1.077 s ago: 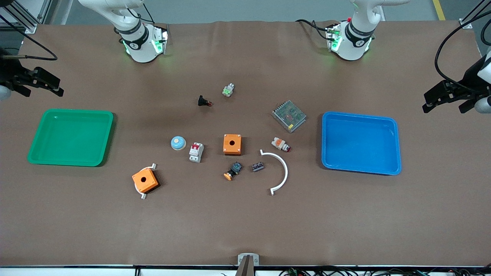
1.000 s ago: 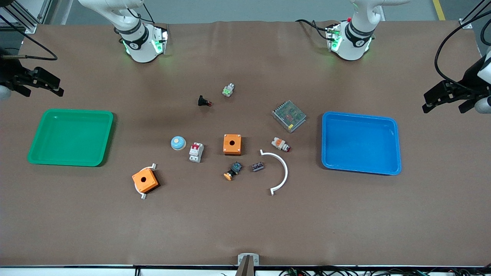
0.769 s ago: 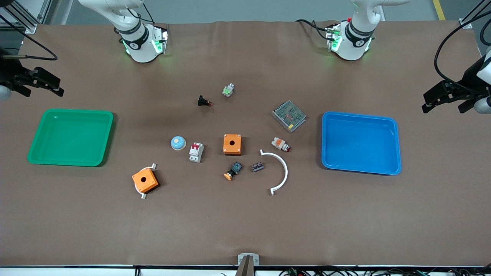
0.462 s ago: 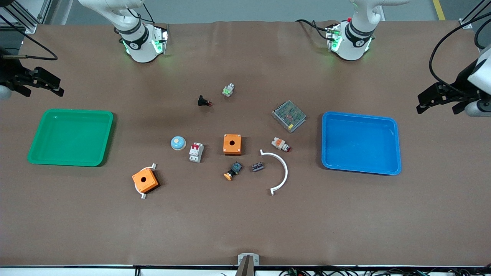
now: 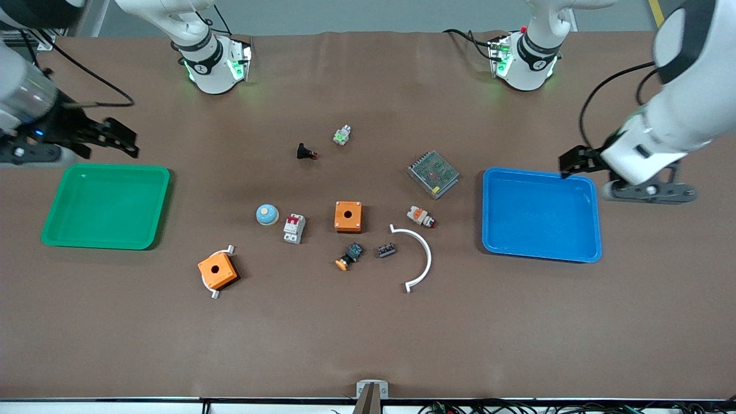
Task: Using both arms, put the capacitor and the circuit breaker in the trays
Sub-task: 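Reach the left gripper to the capacitor while the right gripper reaches the breaker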
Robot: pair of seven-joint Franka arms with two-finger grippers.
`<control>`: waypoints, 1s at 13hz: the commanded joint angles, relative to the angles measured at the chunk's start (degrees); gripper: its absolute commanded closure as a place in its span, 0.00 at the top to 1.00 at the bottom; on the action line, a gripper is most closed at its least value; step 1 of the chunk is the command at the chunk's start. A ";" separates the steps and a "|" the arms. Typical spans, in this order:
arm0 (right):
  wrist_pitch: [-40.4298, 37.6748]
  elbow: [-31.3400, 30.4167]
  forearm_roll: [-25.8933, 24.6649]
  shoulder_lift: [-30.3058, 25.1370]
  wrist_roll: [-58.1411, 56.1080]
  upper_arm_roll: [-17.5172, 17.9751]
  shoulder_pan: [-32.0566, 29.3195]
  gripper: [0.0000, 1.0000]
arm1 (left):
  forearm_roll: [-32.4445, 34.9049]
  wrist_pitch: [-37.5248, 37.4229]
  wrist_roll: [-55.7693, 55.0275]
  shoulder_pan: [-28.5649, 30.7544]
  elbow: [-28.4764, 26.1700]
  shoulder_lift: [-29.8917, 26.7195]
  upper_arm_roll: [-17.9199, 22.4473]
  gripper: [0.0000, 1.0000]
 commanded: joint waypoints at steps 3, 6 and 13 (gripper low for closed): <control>5.21 1.22 0.49 7.59 9.84 -0.27 6.00 1.00 | 0.70 0.77 -11.91 -7.53 7.28 13.06 -0.13 1.00; 9.95 0.96 0.14 13.03 15.21 -0.35 9.70 1.00 | 0.18 8.81 -20.78 -11.14 10.47 19.85 -0.22 1.00; 19.53 -0.97 -0.92 21.57 21.03 -0.27 14.63 1.00 | 0.18 36.07 -44.79 -19.93 13.11 36.37 -0.22 1.00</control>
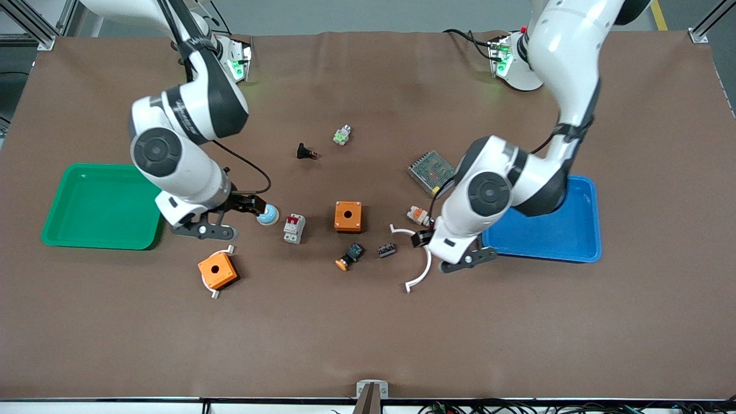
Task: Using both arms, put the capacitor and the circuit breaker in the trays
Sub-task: 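Lower and close the left gripper on the capacitor while the right grasps breaker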
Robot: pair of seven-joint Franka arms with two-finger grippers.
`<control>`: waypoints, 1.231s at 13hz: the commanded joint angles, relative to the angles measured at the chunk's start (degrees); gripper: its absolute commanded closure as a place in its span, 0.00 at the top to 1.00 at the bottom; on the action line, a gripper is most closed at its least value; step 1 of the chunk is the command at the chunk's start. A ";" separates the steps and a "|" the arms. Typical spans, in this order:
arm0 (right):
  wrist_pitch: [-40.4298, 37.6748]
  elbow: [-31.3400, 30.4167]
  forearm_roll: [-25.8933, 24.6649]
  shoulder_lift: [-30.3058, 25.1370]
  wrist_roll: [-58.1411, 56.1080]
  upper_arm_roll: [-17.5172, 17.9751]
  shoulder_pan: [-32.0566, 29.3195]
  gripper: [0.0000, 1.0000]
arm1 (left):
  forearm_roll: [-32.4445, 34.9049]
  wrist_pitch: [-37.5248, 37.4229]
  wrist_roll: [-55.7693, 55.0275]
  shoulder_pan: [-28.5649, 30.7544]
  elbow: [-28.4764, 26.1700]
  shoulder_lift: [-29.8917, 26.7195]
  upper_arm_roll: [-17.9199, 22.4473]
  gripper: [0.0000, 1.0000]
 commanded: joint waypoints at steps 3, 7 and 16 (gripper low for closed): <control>6.03 -1.55 -0.63 3.56 1.44 -0.40 2.14 1.00 | 0.18 12.51 -7.07 -3.80 4.34 8.04 0.24 1.00; 10.42 -1.55 0.16 7.17 3.02 -0.22 2.76 1.00 | 0.27 15.44 -9.45 -6.79 7.41 12.70 1.03 1.00; 17.38 -1.47 0.16 14.99 7.16 -0.31 7.24 0.94 | 2.02 16.67 -8.31 -11.97 7.15 15.44 5.78 0.92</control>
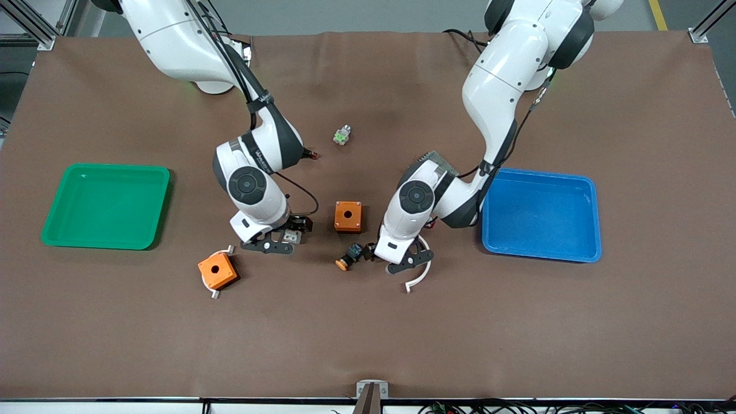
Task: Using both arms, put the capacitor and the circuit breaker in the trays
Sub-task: 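Lower and close the left gripper on the capacitor while the right grasps breaker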
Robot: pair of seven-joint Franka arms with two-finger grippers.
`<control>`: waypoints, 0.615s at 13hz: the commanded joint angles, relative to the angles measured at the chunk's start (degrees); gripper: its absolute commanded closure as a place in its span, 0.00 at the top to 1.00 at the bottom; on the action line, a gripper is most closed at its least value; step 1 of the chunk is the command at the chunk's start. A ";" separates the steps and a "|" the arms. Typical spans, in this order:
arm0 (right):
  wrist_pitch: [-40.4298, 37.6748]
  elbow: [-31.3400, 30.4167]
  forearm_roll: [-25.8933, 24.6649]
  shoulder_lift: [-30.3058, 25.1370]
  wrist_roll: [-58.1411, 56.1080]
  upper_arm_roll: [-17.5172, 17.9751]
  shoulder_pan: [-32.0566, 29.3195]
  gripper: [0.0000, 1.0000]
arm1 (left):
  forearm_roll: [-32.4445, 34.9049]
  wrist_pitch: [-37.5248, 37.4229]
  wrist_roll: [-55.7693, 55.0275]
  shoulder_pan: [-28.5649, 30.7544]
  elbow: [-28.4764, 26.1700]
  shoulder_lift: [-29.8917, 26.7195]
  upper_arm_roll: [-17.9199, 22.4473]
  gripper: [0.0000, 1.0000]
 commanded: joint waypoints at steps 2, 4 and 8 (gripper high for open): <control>0.57 0.45 0.10 2.31 0.95 -0.33 0.72 0.80 | 2.73 0.56 -0.50 -1.29 1.64 1.14 0.99 0.73; 0.65 0.54 0.10 2.92 0.52 -0.33 0.63 0.59 | 2.82 0.56 -0.06 -1.20 1.55 1.14 0.99 0.50; -0.57 0.98 0.10 1.88 0.43 -0.41 -0.51 0.02 | 2.91 0.38 0.73 -0.59 1.64 0.35 0.99 0.08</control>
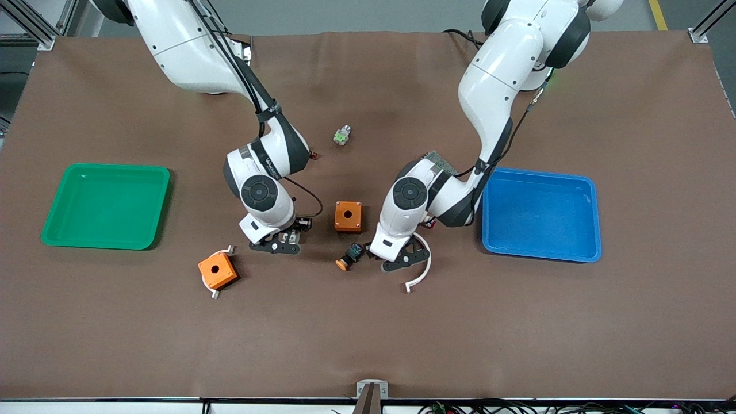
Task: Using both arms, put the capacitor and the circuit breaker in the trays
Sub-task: 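Lower and close the left gripper on the capacitor while the right grasps breaker, then carry the capacitor to the blue tray while the right gripper carries breaker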
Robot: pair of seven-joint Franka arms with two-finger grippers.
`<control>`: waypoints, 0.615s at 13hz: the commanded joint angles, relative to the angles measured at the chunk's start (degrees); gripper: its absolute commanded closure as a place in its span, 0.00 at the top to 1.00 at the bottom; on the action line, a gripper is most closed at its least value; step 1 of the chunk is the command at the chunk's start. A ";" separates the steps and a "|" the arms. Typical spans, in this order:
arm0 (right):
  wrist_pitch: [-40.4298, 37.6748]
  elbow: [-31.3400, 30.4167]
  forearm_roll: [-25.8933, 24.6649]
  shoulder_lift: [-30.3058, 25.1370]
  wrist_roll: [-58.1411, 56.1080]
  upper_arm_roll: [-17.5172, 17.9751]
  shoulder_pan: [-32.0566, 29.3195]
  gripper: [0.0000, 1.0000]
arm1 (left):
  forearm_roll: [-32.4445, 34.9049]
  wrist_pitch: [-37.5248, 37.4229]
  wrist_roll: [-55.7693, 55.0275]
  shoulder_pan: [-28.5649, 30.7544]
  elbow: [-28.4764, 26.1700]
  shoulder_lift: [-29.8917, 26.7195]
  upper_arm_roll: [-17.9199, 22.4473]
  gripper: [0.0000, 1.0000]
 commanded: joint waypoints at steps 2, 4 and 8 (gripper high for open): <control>-5.65 2.52 -0.42 -4.39 -0.33 -0.37 -1.09 0.01 | 0.80 -0.35 0.53 1.48 1.18 -1.78 0.40 0.01; -16.25 8.30 -0.69 -7.21 -4.79 -0.46 -4.76 0.01 | 1.32 -0.96 1.32 5.43 0.48 -4.06 -0.12 0.00; -26.75 9.39 -4.61 -14.33 -13.59 -1.33 -10.23 0.00 | 0.44 -11.22 9.47 12.98 0.13 -8.90 -2.22 0.00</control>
